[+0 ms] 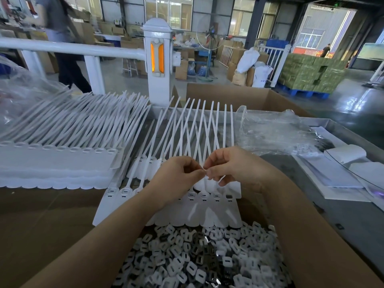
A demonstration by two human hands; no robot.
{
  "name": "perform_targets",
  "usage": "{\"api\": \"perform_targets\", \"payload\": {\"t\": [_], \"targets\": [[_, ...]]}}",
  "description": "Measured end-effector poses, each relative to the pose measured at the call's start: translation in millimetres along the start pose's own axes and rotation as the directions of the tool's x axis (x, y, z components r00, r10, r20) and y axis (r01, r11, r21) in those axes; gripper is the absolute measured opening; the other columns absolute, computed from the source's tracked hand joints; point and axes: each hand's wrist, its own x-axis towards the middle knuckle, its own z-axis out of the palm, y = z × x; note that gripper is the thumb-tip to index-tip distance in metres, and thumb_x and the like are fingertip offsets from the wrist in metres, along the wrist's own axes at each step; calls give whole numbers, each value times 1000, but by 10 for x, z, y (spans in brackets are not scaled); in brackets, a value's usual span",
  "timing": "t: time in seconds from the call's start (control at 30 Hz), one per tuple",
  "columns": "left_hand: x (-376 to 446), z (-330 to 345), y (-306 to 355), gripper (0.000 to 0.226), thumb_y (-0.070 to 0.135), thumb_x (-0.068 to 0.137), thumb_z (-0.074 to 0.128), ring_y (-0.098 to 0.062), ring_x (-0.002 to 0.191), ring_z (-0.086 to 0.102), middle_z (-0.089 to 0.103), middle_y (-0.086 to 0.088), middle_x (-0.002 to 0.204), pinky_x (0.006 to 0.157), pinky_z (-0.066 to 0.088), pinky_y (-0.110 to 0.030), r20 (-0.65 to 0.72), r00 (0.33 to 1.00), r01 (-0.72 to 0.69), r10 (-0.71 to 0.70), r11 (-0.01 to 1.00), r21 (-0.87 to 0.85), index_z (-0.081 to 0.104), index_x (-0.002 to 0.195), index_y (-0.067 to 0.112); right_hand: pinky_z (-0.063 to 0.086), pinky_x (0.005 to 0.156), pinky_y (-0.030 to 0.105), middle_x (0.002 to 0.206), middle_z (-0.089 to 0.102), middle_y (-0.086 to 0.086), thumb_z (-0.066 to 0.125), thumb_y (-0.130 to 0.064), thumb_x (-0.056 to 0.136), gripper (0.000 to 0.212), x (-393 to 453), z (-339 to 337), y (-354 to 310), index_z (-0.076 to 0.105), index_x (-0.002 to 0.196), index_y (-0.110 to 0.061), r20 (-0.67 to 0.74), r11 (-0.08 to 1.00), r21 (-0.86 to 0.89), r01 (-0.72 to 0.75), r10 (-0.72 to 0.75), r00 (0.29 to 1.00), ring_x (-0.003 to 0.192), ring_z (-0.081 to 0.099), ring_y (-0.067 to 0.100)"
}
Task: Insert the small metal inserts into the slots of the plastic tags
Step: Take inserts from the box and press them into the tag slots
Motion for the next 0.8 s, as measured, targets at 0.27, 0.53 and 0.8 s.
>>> {"api": "perform_targets", "payload": {"t": [0.27,0.53,0.8], "targets": [[8,52,82,14,27,93,65,2,42,43,53,12,54,42,36,-13,11,1000,25,-25,1000,-12,68,81,20,55,67,23,83,76,1,69,-15,93,8,111,22,142,71,100,-13,-152,991,134,-23,44,987,75,67,12],[-28,360,221,13,33,87,69,-14,68,62,68,4,70,82,52,-37,98,989,100,-108,991,86,72,79,23,58,63,25,72,73,3,64,-12,96,11,177,52,247,70,100,-4,-283,915,402,-42,168,944,71,65,16],[-79,452,231,13,42,84,66,-16,88,63,63,17,67,90,51,-46,11,998,54,-60,957,285,70,73,37,54,57,19,73,72,5,64,-11,96,13,181,31,226,70,102,0,-245,909,412,-65,180,953,65,62,12]]}}
